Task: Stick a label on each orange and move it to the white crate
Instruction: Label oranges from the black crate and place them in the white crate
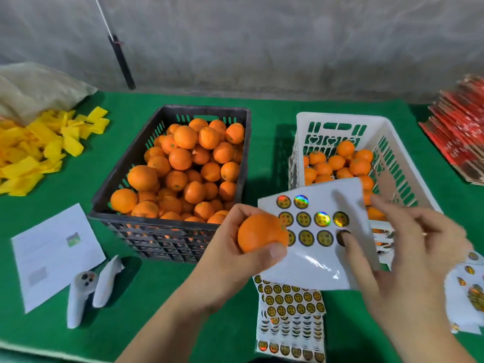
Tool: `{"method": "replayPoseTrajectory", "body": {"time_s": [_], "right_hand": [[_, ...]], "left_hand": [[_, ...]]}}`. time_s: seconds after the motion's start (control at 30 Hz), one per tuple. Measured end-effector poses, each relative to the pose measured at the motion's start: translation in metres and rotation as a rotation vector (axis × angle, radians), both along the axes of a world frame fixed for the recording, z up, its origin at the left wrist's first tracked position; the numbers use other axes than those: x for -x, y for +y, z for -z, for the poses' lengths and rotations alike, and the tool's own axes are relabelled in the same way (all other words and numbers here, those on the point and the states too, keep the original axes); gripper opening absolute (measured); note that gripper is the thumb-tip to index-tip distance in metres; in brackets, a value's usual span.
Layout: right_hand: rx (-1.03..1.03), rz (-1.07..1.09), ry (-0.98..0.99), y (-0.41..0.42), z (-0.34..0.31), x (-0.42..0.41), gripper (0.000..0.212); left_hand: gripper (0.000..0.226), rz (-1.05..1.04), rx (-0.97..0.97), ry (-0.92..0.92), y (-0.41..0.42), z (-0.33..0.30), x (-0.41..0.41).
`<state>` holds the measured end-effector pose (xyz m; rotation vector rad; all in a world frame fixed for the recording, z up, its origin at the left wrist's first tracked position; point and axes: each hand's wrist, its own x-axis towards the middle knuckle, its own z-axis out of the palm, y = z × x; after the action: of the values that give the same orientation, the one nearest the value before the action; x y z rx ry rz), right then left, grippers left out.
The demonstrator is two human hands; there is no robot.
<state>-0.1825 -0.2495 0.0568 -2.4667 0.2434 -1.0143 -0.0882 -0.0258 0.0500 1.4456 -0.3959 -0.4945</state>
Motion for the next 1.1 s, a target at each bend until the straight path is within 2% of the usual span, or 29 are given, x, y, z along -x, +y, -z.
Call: {"method": "replayPoseTrajectory", "body": {"time_s": [0.03, 0.07, 0.13, 0.37, 0.47, 0.53, 0.63, 0.7, 0.8, 0.87, 0.93, 1.1], "right_hand": [[0.136, -0.082, -0.032, 0.003, -0.008, 0.003, 0.045], [0.176, -0.179, -0.019, 0.007, -0.015, 0.005, 0.039], [0.132, -0.316, 0.063, 0.011, -0.022, 0.002, 0.036], [-0.284, -0.548, 0.318, -0.001, -0.029, -0.008, 0.008], [-0.572, -0.638, 0.356, -0.008, -0.030, -0.006, 0.013], [-0.629, -0.656, 0.359, -0.012, -0.029, -0.006, 0.014], [-0.585, -0.620, 0.352, -0.016, -0.031, -0.005, 0.010], [-0.626, -0.600, 0.343, -0.014, -0.033, -0.004, 0.009], [-0.561, -0.397, 0.095, -0.007, -0.036, 0.001, 0.008], [-0.399, -0.360, -0.042, 0.007, -0.040, 0.007, 0.007], [-0.190, -0.498, -0.021, 0.022, -0.035, 0.013, 0.008], [-0.093, -0.641, 0.169, 0.017, -0.028, 0.020, 0.031]], "left_hand": [[0.059, 0.038, 0.013, -0.046, 0.000, 0.001, 0.003], [0.058, 0.074, 0.024, -0.078, 0.001, 0.001, 0.007], [0.062, 0.148, 0.021, -0.146, -0.001, 0.001, 0.013], [0.069, 0.263, -0.050, -0.318, -0.003, -0.002, 0.027], [0.070, 0.272, -0.066, -0.325, -0.001, -0.004, 0.029], [0.069, 0.271, -0.090, -0.324, -0.002, -0.008, 0.030], [0.066, 0.278, -0.104, -0.318, -0.004, -0.009, 0.031], [0.068, 0.279, -0.102, -0.345, -0.003, -0.006, 0.032], [0.071, 0.250, -0.060, -0.299, -0.002, -0.003, 0.031], [0.070, 0.247, -0.055, -0.275, -0.004, -0.004, 0.030], [0.063, 0.255, -0.023, -0.233, -0.008, -0.002, 0.029], [0.058, 0.277, 0.041, -0.118, -0.010, 0.003, 0.030]]}}
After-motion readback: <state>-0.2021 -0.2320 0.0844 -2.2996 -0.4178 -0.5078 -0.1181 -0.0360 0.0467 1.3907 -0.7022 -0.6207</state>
